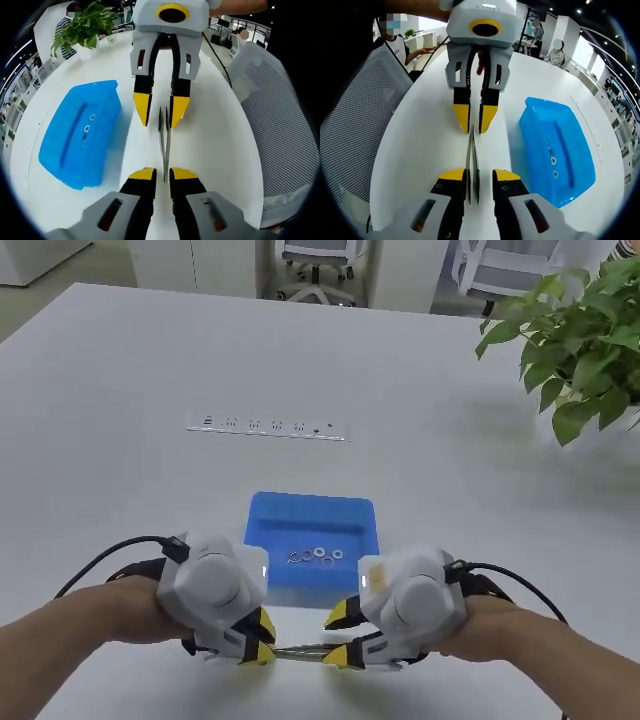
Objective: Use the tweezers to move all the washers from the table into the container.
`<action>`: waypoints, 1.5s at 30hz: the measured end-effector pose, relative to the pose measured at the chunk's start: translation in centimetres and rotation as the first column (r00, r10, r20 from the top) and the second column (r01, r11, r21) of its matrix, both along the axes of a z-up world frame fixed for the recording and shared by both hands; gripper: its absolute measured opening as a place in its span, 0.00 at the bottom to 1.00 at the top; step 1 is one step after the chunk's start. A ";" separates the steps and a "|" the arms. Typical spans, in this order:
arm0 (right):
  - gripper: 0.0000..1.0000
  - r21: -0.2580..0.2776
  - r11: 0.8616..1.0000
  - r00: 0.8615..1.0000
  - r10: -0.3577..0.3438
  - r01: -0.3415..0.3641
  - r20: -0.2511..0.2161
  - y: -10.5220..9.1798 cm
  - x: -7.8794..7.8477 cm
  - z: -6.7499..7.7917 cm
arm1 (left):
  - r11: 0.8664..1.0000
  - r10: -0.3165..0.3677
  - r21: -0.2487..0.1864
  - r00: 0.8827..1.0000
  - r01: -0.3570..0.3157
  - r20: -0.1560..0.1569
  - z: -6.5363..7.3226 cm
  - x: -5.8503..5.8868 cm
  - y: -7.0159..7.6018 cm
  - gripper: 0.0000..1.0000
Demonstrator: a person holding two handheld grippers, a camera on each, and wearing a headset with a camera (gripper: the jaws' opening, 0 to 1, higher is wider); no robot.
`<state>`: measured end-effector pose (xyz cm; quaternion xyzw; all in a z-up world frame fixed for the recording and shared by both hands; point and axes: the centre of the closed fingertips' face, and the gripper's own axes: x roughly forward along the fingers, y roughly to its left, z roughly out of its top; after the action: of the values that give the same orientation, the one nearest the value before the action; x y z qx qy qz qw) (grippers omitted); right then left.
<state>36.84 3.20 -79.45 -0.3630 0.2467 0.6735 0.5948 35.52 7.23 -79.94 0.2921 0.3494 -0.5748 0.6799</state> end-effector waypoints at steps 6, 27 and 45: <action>0.26 0.023 0.999 0.999 -0.034 0.034 0.006 -0.2 0.5 1.0 | 0.999 0.030 -0.012 1.000 -0.030 0.000 0.6 -0.1 0.7 0.23; 0.49 0.178 0.913 0.930 -0.360 0.367 -0.067 -5.0 2.9 4.7 | 0.931 0.279 -0.245 0.960 -0.272 -0.003 5.8 1.1 1.1 0.61; 0.82 0.348 0.768 0.832 -0.549 0.538 -0.075 -8.7 2.8 8.1 | 0.780 0.533 -0.425 0.843 -0.460 0.066 9.0 0.5 3.3 0.92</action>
<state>39.60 -5.51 -71.37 -0.1732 0.2059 0.4998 0.8233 36.00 10.50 -70.90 0.0984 0.2278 -0.4030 0.8810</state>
